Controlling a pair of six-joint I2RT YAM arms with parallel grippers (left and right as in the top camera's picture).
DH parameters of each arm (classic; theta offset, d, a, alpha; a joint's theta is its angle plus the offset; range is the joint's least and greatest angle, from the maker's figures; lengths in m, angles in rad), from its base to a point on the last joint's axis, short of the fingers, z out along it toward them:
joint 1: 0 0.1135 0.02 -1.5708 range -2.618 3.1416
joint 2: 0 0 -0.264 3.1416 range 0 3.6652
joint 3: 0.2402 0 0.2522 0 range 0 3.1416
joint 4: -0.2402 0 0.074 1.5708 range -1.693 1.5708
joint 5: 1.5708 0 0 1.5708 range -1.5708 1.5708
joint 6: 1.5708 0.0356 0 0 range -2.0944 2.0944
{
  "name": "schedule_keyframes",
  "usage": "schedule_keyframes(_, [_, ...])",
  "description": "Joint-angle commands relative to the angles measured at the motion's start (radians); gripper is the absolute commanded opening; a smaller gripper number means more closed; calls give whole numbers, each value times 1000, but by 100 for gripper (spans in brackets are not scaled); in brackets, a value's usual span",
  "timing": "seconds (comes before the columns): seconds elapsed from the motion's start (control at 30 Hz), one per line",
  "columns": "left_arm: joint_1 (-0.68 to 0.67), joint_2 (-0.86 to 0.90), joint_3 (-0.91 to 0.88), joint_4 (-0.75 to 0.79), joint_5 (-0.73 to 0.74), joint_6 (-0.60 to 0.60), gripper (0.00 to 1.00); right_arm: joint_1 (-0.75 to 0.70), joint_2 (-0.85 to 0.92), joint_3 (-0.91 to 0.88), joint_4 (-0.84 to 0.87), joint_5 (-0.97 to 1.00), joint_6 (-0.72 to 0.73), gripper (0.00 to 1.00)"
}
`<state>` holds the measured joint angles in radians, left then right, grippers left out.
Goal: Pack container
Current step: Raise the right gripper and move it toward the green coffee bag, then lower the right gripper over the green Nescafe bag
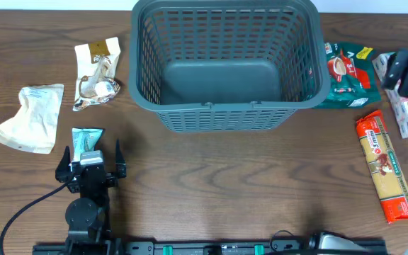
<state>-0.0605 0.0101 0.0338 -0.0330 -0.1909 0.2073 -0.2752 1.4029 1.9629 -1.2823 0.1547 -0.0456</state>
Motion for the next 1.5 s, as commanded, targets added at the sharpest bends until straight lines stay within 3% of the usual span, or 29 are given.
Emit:
schedule_keyframes(0.0, [5,-6,-30,-18,-19,5,99,-74,78,13,-24,-161,-98,99])
schedule_keyframes(0.17, [5,-6,-30,-18,-19,5,99,-114,196,13,-38,-315,-243,99])
schedule_keyframes(0.57, [5,-6,-30,-18,-19,5,99,-114,468,13,-29,-318,-239,99])
schedule_keyframes(1.13, [5,-6,-30,-18,-19,5,99,-78,511,31,90,-314,-179,99])
schedule_keyframes(1.47, [5,-6,-30,-18,-19,5,99,-18,670,195,23,-245,-202,99])
